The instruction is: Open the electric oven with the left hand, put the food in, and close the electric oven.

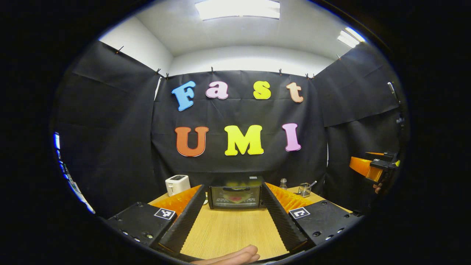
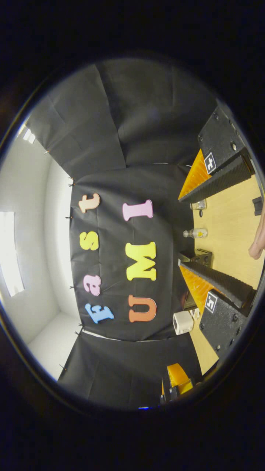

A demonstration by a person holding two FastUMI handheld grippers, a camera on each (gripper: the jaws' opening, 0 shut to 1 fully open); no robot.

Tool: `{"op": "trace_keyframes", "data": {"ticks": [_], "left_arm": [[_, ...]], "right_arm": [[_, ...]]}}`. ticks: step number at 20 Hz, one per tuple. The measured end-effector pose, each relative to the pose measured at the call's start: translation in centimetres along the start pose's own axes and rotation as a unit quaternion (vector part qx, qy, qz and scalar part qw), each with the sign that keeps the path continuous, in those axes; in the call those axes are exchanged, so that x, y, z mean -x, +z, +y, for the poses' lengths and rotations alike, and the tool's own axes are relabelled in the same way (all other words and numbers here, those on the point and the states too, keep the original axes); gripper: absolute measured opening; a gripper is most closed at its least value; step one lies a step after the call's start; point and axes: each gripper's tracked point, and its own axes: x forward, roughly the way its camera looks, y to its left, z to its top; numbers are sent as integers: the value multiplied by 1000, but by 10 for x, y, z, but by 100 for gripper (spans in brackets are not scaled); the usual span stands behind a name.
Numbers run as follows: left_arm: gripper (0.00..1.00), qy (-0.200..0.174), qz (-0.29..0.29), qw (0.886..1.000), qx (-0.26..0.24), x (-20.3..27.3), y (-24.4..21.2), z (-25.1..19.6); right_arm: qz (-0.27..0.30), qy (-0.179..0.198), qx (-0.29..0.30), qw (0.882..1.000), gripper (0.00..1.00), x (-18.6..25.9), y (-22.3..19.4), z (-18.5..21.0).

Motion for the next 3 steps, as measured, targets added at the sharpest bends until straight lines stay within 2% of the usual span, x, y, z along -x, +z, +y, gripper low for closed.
{"op": "trace_keyframes", "data": {"ticks": [3], "left_arm": [[96,-2,4,1000,-3,-1,-4,-2]], "right_arm": [[0,4,-1,1000,96,0,-1,3]]}}
